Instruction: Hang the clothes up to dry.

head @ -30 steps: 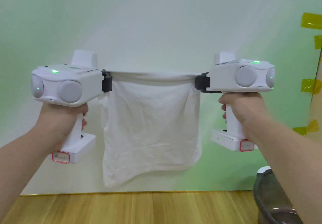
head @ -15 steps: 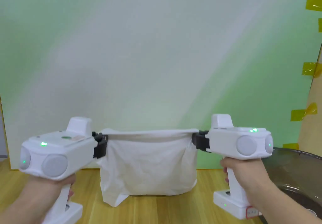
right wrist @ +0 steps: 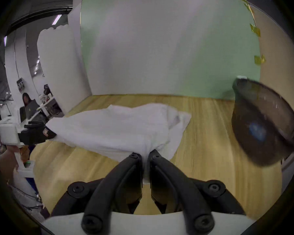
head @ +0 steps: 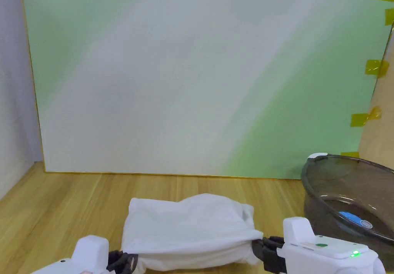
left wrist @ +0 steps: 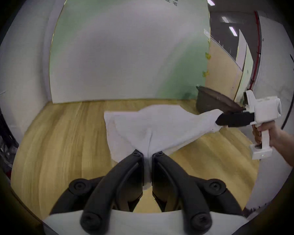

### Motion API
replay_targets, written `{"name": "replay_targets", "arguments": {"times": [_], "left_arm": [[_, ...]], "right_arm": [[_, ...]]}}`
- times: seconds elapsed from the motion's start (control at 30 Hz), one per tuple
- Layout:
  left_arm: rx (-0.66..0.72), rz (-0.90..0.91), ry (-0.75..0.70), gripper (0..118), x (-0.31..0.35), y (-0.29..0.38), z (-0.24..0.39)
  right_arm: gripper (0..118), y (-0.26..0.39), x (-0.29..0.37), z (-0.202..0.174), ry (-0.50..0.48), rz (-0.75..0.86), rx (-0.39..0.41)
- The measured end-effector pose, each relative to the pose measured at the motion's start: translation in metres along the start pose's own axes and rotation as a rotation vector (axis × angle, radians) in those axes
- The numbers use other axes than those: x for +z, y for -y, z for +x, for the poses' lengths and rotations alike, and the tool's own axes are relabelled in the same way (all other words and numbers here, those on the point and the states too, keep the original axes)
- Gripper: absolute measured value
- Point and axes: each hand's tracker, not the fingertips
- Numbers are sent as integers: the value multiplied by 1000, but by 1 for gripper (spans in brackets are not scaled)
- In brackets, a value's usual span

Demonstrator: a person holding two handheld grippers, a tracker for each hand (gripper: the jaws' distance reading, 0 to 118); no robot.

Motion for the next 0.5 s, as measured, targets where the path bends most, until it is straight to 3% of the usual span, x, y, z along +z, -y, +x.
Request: {"name": "replay_targets", "arguments": {"times": [0.13,0.27,0.4,0.43,0.47,0.5], "left_arm": [[7,-31,-5,9,22,41,9],[-32,-76,-28,9,37,76,23],[-16,-109,-11,15,45,97,27],[-25,-111,-13,25,47,99,28],[-40,-114,-12,47,48,100,29],[-42,-113,-12,88,50,100,30]], "right_arm": [[7,49,22,-13,-10,-45,37],[7,88,36,-18,-35,-81,-7],[9,110,43,-23,-31,-99,9],[13,112,43,-23,-38,-113,-1],[27,113,43,-21,-48,-123,-28],[60,113,45,-20,-43,-129,-44]]}}
